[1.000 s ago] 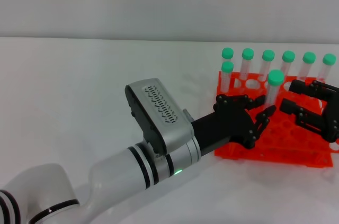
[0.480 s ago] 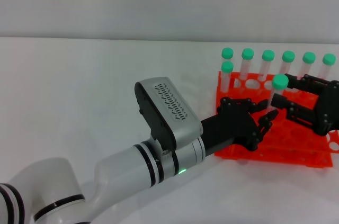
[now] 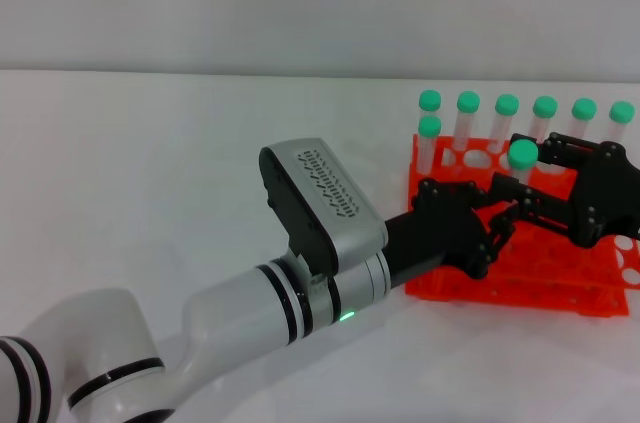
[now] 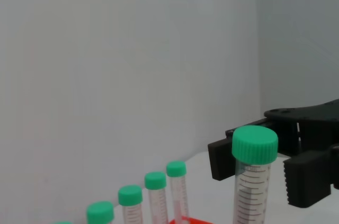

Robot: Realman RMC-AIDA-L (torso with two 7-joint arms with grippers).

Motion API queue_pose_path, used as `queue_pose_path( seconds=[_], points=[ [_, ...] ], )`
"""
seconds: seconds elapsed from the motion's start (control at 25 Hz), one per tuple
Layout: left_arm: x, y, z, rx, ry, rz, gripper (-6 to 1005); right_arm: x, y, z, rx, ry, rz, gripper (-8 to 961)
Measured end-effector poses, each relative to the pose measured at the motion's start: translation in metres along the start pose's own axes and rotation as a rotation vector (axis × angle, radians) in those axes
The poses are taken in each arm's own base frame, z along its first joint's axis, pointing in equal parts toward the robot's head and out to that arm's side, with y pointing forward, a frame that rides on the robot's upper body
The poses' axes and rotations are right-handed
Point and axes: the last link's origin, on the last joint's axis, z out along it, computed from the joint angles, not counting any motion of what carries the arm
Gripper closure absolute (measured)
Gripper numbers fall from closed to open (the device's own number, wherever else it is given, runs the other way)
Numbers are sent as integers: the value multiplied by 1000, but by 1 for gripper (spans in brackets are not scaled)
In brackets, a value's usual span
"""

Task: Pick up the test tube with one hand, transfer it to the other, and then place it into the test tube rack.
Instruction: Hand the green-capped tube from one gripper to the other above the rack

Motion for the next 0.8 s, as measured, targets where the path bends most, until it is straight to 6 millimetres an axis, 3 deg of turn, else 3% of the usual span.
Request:
queue_pose_path(
  seconds=[0.8],
  points=[
    [0,-2,2,5,-10,5,809,-1,-6,7,29,4,-8,452]
  ],
)
